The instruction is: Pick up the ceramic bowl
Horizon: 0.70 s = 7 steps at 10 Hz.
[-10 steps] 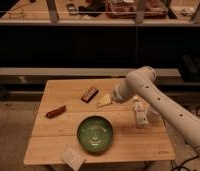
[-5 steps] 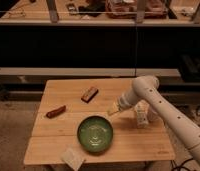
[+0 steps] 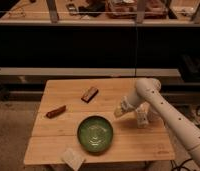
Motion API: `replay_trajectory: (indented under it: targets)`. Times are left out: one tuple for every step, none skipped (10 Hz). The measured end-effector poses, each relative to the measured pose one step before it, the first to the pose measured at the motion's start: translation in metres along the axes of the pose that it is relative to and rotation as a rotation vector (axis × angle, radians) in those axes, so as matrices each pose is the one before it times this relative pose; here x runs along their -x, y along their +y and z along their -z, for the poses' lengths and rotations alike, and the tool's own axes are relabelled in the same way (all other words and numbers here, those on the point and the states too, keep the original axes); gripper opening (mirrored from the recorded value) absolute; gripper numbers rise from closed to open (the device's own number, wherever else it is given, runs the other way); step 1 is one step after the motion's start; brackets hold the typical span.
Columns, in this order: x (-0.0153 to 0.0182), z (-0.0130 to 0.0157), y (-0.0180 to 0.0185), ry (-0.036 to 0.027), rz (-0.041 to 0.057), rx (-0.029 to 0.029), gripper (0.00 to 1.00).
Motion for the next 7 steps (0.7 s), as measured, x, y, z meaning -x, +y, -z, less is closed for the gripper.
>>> replay_trajectory:
  targets:
    - [0.00503,-0.00172,0.00029,-0.00528,0.00724,-0.00762,0.06]
    - [0.00244,-0.00154,-0.00087,-0.00500,0.00719,-0.00374,0.13]
    - [0.00197,-0.00337,-0.00236,-0.00733,0.01120,-0.00570,0.23]
    - [0.00082,-0.00470,-0.00274,-0.00761,0.01193,-0.00634,0.32]
    - [-0.00009,-0.00341,-0.00164,-0.00398,0.00632,-0.00492,0.34]
    - [-0.00082,-0.00291,-0.00139,-0.00227,0.00490,-0.00498,0.34]
    - [-0.00184,-0.00295,-0.00153,-0.00087,0.00505,-0.00573,0.34]
